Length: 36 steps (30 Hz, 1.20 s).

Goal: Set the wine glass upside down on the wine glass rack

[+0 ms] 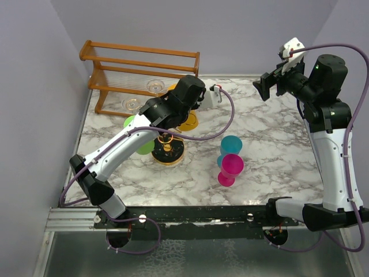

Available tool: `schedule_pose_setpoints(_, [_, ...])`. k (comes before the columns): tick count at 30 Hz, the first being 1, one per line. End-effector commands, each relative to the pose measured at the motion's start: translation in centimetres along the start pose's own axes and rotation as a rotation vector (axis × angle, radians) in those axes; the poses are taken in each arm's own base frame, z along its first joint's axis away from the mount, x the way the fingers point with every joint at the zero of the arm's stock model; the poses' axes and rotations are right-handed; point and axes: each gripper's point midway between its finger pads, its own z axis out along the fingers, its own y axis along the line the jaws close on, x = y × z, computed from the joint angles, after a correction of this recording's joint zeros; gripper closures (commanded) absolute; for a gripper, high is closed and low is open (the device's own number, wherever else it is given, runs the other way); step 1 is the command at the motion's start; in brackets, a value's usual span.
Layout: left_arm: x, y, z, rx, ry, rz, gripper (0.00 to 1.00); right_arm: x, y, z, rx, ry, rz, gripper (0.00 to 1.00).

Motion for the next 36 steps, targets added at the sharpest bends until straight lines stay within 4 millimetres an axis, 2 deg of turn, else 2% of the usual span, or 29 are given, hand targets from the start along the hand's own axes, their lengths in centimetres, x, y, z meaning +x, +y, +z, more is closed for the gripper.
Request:
schedule_pose_setpoints(1, [-0.8, 0.4, 0.6, -0.018, -0.024, -0.002, 1.00, -0.7, 0.0, -0.1, -0.006, -0.033, -0.004, 0.00])
schedule_pose_setpoints(7, [-1.2, 0.5, 1.1, -0.030, -0.031, -0.022, 1.00, -0.7, 0.1, 0.0, -0.009, -0.034, -0.005, 0.01])
schedule_pose_setpoints(21, [-1.4, -1.1, 2.0, 0.019, -0.025, -0.032, 1.00, -0.6, 0.1, -0.2, -0.007, -0.036, -0.012, 0.00])
schedule_pose_setpoints(28, [-1.7, -2.0, 2.0, 0.055, -0.042, -0.052, 0.88, -0.6, 0.2, -0.2, -0.011, -0.036, -0.013, 0.00])
schedule_pose_setpoints(36, [-2.0, -2.9, 2.2, 0.091, -0.054, -0.071, 0.80, -0.5, 0.2, -0.3, -0.009, -0.036, -0.018, 0.00])
